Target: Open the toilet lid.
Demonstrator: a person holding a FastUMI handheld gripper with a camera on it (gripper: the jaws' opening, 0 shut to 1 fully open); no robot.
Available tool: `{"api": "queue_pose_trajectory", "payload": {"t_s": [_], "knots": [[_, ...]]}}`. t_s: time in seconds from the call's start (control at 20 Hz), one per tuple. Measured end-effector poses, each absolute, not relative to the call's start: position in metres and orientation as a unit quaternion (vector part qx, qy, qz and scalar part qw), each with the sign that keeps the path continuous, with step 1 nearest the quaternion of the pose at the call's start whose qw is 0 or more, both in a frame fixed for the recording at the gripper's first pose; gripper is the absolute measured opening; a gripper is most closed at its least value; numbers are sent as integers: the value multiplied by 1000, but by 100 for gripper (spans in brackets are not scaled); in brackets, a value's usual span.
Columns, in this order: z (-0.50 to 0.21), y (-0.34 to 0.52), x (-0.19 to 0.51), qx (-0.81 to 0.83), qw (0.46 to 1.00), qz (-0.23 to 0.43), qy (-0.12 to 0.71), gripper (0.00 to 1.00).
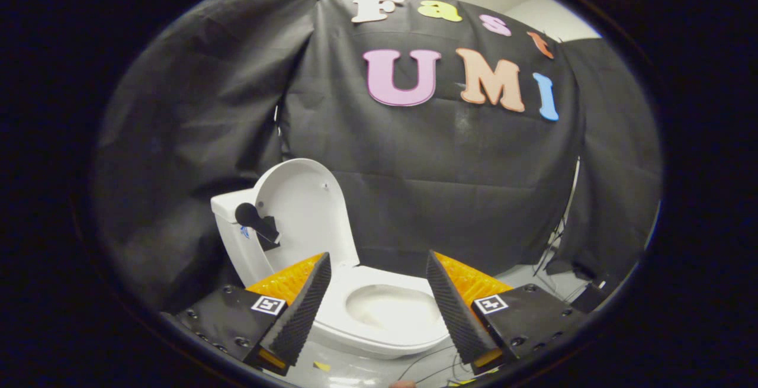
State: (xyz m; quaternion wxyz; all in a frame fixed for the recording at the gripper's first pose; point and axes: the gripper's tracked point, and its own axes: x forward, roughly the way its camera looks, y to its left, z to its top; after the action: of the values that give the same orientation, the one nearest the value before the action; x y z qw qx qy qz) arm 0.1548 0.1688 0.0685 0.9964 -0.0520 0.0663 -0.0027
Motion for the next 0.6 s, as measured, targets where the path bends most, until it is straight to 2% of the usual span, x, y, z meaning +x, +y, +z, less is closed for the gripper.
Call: {"api": "queue_pose_trajectory", "payload": {"t_s": [0.25, 0.6], "knots": [[65, 153, 137, -57, 996, 52, 44, 99], [70, 51, 123, -74, 997, -18, 10, 98]]}}
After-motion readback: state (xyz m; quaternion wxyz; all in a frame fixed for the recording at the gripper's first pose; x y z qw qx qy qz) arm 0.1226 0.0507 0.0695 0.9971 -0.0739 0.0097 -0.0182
